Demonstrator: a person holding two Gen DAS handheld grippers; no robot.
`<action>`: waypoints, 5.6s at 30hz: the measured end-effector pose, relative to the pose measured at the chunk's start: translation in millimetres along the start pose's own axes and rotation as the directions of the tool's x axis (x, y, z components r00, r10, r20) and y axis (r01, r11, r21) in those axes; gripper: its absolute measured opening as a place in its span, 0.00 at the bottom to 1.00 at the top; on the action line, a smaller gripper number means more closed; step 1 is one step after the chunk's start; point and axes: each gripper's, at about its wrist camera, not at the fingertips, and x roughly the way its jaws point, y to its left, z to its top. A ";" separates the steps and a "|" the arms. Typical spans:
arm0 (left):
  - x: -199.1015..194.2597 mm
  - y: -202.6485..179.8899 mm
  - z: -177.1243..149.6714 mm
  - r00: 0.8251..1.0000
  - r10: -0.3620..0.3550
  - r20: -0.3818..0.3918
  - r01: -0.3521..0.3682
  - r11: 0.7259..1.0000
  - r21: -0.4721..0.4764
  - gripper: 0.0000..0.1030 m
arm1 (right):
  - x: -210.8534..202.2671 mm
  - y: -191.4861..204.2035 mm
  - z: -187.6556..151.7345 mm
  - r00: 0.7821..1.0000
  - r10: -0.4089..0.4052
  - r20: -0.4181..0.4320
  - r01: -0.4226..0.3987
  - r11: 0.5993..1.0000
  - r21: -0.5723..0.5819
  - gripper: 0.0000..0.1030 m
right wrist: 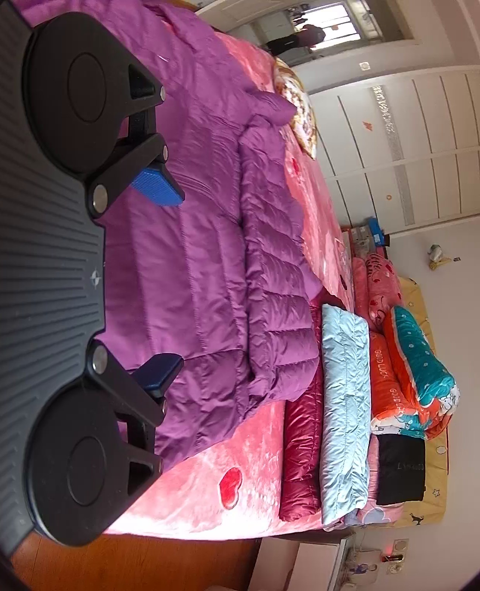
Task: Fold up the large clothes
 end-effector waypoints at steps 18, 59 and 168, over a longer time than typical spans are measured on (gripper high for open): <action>7.6 126.8 -15.7 0.991 -0.094 -0.092 0.011 0.759 -0.650 0.99 | -4.6 55.7 -17.1 0.998 0.011 -0.054 -0.024 0.968 -0.248 1.00; 134.0 179.8 -59.3 0.992 -0.102 0.076 0.102 0.281 -0.954 0.61 | 33.6 65.5 -23.7 0.979 0.095 -0.181 -0.148 0.940 -0.307 1.00; 138.9 -330.8 232.4 0.865 -0.453 0.215 0.350 0.852 0.390 0.07 | 96.0 -166.8 28.3 0.994 0.080 0.074 -0.109 0.783 0.612 1.00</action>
